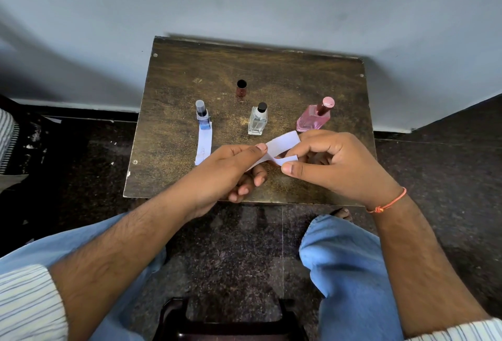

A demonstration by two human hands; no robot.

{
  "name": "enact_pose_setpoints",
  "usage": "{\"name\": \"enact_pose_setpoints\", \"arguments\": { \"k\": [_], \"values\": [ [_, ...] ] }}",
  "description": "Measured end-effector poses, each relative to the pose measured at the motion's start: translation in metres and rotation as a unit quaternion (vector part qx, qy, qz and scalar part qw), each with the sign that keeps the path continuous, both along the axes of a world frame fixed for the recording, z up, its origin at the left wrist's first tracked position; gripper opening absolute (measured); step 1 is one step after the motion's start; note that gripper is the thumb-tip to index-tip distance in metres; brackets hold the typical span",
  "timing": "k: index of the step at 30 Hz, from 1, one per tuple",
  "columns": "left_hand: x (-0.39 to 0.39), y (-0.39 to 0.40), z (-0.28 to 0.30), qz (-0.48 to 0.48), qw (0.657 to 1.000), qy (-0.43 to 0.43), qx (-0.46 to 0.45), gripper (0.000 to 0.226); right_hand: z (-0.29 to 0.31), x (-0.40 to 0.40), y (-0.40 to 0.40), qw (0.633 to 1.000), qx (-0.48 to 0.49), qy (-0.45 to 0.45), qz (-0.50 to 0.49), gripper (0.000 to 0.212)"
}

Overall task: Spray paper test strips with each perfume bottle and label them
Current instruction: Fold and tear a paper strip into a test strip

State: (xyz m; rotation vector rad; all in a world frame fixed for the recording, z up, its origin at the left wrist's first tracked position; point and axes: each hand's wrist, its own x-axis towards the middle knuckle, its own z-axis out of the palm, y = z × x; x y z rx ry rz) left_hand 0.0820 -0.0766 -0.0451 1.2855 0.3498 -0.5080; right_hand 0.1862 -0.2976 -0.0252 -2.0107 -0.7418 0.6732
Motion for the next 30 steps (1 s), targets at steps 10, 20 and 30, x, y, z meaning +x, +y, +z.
{"name": "enact_pose_setpoints", "arguments": {
  "k": [10, 20, 30],
  "values": [
    [0.008, -0.016, 0.000, 0.021, 0.991, 0.123, -0.055, 0.031, 0.019, -0.010, -0.007, 0.985, -0.097, -0.127, 0.068, 0.017],
    [0.010, -0.029, 0.000, -0.055, 0.988, 0.142, 0.009, 0.030, 0.031, -0.020, -0.009, 0.985, -0.068, 0.035, 0.157, 0.013],
    [0.012, -0.037, 0.000, -0.044, 0.993, 0.099, 0.050, 0.032, 0.043, -0.015, -0.026, 0.960, 0.018, 0.218, 0.173, 0.016]
  ]
}}
